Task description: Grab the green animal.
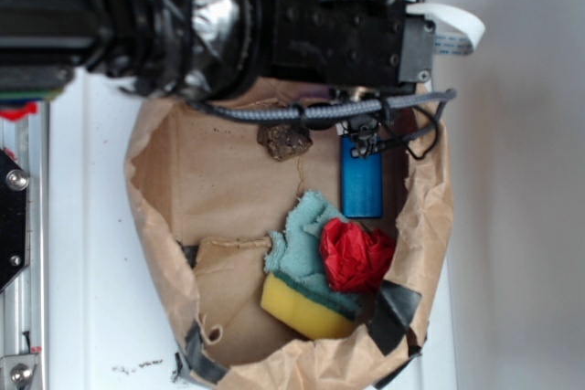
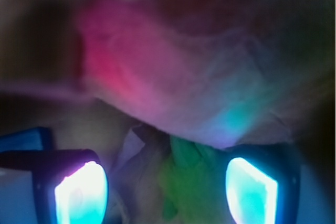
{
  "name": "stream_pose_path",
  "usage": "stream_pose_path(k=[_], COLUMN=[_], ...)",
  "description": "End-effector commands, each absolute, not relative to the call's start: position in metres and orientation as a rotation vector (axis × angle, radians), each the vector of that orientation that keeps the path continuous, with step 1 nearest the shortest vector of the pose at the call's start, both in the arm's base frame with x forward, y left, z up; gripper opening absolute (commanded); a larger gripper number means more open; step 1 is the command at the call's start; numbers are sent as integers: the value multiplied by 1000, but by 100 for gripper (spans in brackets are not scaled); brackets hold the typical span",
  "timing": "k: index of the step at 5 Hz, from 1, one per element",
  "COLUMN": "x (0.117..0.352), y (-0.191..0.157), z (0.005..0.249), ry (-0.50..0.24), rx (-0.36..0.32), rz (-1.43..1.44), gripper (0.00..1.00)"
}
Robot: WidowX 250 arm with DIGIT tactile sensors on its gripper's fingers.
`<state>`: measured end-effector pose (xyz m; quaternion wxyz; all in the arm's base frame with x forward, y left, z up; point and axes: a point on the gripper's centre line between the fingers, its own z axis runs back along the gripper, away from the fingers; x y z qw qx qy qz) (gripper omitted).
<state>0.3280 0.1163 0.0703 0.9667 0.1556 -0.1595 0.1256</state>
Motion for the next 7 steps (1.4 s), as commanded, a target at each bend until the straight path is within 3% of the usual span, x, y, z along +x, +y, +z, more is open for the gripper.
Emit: stream_pose_path(k=[1,2,4,6,7], x=[337,326,324,325,324], y=[131,137,147,147,146], z=[66,52,36,36,35], ry=[-373,-365,-336,-338,-342], rx=[390,442,490,465,444], rz=[252,259,253,254,282], gripper=[100,100,100,100,0])
